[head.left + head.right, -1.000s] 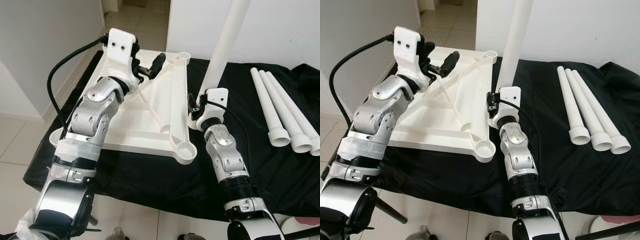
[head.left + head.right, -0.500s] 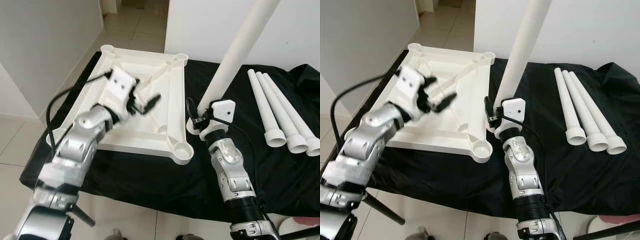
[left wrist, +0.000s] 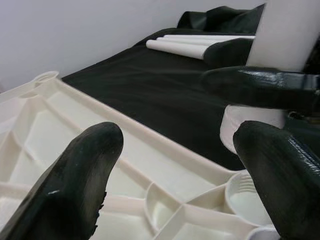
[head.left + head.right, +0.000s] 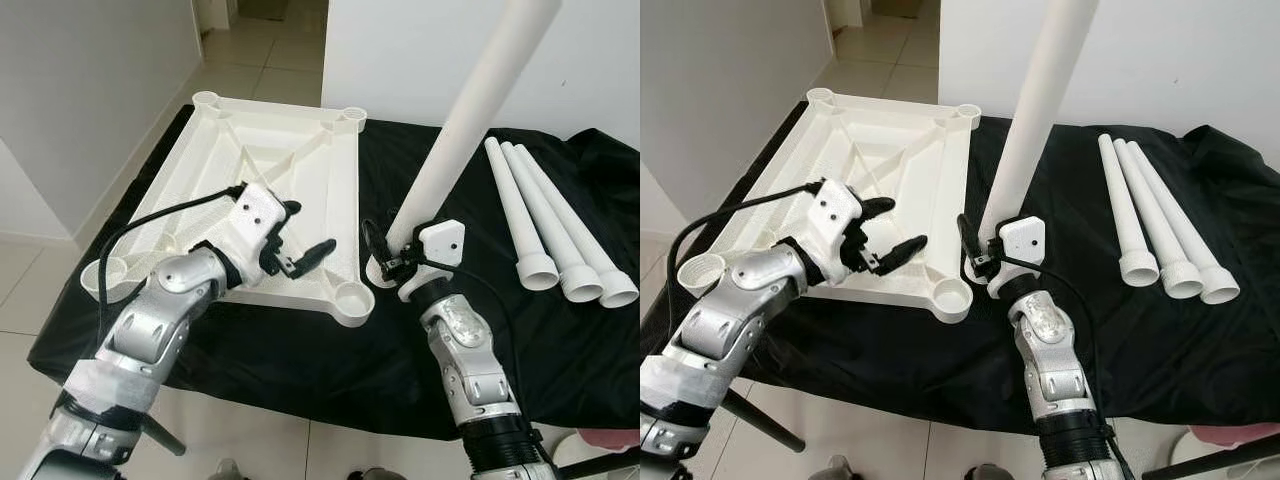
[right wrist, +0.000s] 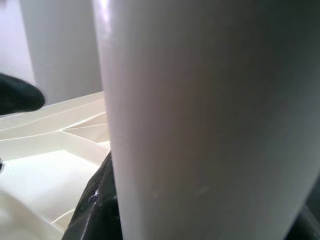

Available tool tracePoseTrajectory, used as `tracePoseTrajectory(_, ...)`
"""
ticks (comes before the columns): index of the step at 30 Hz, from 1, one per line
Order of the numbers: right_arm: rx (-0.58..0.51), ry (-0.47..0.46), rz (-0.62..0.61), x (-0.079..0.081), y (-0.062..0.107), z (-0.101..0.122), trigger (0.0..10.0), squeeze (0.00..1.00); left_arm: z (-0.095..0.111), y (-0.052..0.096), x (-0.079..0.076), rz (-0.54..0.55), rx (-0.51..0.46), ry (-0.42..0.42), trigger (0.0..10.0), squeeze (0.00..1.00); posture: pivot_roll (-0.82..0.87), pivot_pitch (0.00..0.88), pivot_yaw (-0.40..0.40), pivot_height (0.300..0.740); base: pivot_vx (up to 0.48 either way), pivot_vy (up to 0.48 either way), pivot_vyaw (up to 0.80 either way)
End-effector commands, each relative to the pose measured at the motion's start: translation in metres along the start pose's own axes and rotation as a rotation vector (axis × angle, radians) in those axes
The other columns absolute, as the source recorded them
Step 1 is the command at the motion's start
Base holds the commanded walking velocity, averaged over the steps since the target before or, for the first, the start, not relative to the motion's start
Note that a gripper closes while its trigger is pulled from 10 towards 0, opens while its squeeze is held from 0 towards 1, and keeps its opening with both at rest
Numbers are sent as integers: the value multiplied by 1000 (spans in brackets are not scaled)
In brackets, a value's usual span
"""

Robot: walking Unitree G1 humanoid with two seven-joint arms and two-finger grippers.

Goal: Building children table

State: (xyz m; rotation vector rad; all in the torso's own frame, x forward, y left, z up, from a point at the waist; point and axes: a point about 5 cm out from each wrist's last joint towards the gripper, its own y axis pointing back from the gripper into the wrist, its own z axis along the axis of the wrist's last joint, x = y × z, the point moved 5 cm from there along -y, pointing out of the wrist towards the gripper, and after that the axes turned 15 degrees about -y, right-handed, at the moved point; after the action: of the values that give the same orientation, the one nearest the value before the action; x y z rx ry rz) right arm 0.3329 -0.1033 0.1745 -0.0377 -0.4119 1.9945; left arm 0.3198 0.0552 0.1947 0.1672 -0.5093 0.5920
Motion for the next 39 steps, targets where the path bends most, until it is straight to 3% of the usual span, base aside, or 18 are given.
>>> tracePoseTrajectory(1, -10, -7, 61, 9, 4, 2, 10000, 0, 1, 3, -26, -192, -27, -5, 10000, 0, -23, 0, -18, 740, 0, 0, 0)
tracePoseTrajectory(12, 18, -24, 152, 21, 10, -4, 10000, 0, 3, 6, -49, -265, -22, 10, 10000, 0, -23, 0, -22, 740, 0, 0, 0)
tracePoseTrajectory(39, 163, 3, 341, 38, 15, -34, 10000, 0, 4, 25, -44, -256, 21, -2, 10000, 0, 30, 0, -82, 740, 0, 0, 0)
